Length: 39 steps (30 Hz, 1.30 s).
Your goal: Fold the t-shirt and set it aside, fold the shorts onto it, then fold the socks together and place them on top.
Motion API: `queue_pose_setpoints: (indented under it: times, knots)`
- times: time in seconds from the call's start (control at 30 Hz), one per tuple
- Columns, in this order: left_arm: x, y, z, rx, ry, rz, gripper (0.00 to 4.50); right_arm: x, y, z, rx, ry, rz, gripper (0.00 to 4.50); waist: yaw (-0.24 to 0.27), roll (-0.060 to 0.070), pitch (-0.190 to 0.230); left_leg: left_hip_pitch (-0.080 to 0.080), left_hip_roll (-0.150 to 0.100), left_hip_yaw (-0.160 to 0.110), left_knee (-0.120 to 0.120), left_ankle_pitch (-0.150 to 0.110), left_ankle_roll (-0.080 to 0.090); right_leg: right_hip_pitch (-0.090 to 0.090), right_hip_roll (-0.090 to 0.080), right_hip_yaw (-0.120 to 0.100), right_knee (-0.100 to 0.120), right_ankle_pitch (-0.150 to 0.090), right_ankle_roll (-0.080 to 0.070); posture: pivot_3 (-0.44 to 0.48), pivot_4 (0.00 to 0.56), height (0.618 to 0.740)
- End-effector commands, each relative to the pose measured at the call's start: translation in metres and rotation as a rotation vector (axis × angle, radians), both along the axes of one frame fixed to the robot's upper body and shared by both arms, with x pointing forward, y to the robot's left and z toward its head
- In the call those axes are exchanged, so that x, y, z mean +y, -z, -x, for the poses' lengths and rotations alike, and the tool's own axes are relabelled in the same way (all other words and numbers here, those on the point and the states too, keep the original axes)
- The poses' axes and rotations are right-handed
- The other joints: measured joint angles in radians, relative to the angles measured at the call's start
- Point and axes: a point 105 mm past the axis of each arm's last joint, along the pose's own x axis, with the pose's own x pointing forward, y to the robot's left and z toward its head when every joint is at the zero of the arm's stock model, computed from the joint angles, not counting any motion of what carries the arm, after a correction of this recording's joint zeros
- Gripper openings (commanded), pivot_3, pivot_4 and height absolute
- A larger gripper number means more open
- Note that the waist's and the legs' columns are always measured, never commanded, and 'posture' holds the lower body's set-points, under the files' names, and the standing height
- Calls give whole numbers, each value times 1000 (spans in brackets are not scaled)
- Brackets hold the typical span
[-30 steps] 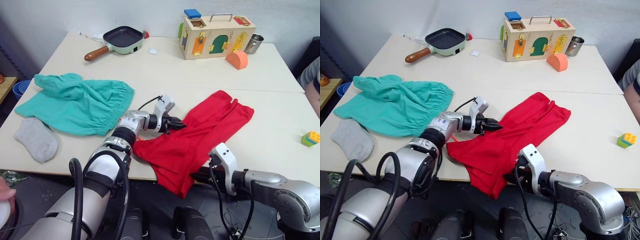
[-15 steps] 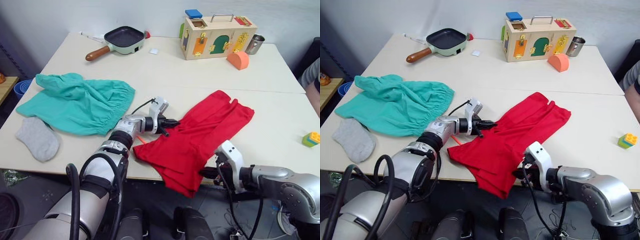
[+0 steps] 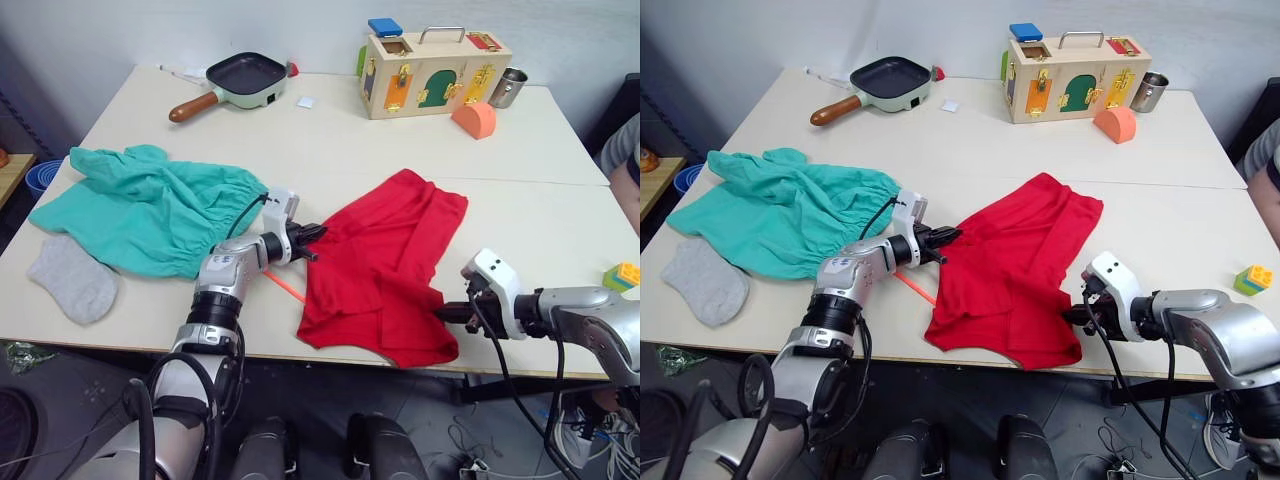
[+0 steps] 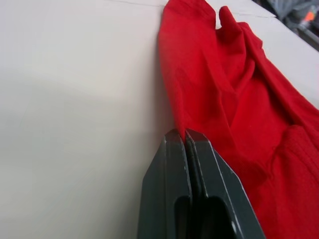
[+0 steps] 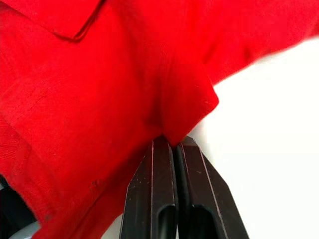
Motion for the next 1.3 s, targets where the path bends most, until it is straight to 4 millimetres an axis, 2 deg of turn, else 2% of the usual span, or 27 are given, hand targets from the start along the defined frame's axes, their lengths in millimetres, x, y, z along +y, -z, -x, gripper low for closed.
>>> queue_pose_setpoints:
  times: [0.03,0.27,0.4,0.53,0.57,0.63,0.8,0.87,0.97,1.0,1.1,1.3]
  knots:
    - [7,-16,8,-53,-29,6,28,-5,-5,-14,-53,-19,27,0,1,0,0,0,0,0,0,0,0,0,0,0,0,0,0,0,150,740]
    - [15,-21,19,-93,-74,-53,28,1,-4,-39,-116,-44,26,0,2,0,0,1,0,0,0,1,-1,1,0,0,0,0,0,0,150,740]
    - [22,-23,23,-129,-64,-115,28,1,-3,-34,-117,-120,27,0,2,0,0,1,0,0,0,1,-1,1,0,0,0,0,0,0,150,740]
    - [26,-23,33,-121,22,-139,28,4,-20,-29,-127,-135,-74,0,2,0,0,1,0,0,0,1,-1,1,0,0,0,0,0,0,150,740]
    - [28,-22,36,-131,61,-171,429,4,-26,-23,-125,-171,-83,441,2,0,0,1,0,0,0,1,-1,1,0,0,0,0,0,0,150,740]
    - [33,-21,41,-154,113,-226,936,3,-31,-13,-121,-219,-78,1009,3,0,0,0,0,0,0,1,-1,0,0,0,0,0,0,0,150,740]
    - [60,-29,59,-320,343,-394,2534,-30,-45,-10,-327,-281,21,2778,2,0,0,1,0,0,0,0,-2,1,0,0,-1,0,0,0,150,740]
    - [69,-28,68,-407,452,-487,3182,-45,-47,-10,-419,-336,94,3510,1,0,0,1,0,1,-1,0,-2,1,0,0,-2,0,0,0,150,740]
    - [80,-20,85,-504,638,-611,4130,-60,-39,-6,-555,-503,253,4499,0,1,0,2,0,2,-1,0,-2,0,0,1,-2,0,0,0,150,740]
    - [82,-15,93,-533,726,-644,4452,-64,-32,-4,-570,-559,309,4500,-1,1,0,2,0,3,-2,0,-2,0,0,1,-2,0,0,0,150,740]
    - [85,-5,101,-589,845,-721,4485,-66,-19,-2,-629,-674,376,4500,-3,1,1,3,1,5,-2,0,-2,0,1,2,-2,0,0,0,150,740]
    - [69,4,95,-686,869,-737,4485,-49,-5,-3,-754,-825,365,4500,-7,2,1,3,1,5,0,1,-1,0,0,3,0,0,0,0,150,740]
